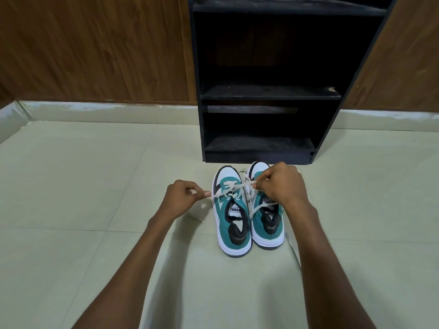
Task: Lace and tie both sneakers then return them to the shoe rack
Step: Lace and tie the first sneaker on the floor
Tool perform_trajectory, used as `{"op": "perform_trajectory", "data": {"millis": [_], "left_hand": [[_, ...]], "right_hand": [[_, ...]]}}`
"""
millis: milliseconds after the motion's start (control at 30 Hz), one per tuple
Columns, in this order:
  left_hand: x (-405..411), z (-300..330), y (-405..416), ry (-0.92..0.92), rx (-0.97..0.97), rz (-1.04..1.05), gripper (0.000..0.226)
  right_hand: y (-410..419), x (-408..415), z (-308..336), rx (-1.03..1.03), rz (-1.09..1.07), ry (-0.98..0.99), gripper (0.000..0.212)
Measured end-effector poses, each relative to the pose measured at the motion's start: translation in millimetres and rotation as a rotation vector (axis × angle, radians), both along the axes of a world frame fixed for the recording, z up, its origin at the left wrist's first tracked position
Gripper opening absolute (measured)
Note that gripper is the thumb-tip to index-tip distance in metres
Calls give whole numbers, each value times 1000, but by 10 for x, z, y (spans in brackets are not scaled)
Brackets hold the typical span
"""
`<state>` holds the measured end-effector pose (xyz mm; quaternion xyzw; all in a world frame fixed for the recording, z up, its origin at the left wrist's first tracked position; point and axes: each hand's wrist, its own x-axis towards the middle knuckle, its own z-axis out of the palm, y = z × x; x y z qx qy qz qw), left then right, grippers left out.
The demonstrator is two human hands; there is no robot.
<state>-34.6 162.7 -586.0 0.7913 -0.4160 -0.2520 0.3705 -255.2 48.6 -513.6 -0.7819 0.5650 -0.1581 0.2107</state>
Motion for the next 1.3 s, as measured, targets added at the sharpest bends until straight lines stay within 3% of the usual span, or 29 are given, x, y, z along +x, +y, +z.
{"op": "perform_trajectory", "data": {"millis": [100, 167, 200, 300, 533, 633, 900, 1033, 1167, 1300], "left_hand": [[82, -154, 70, -215, 193, 26, 22], [23, -187, 72, -329, 159, 14, 12], [-29, -174, 59, -315, 90, -16, 11], [-208, -62, 2, -49, -95, -130, 16], [-392, 46, -88, -149, -8, -176, 10], [-406, 95, -64, -194, 13, -170, 3], [-510, 146, -29, -174, 187, -168, 19], [-402, 173, -50, -11, 229, -158, 18], [-351, 281, 3, 439, 24, -83, 34], [-323, 245, 33, 711, -145, -35, 34]], "right_hand": [[-13, -33, -19, -27, -16, 96, 13], [23, -15, -4, -3, 53, 71, 15], [55, 1, 1, 10, 100, 53, 25], [142, 77, -13, 42, 242, 68, 52], [159, 137, -82, 74, 302, 120, 21], [133, 104, -119, 61, 284, 118, 17], [99, -45, -147, 36, 286, 26, 11], [179, -31, -127, 109, 217, -201, 31], [264, 144, -221, 367, 71, -611, 32], [313, 362, -368, 691, -71, -1088, 26]]}}
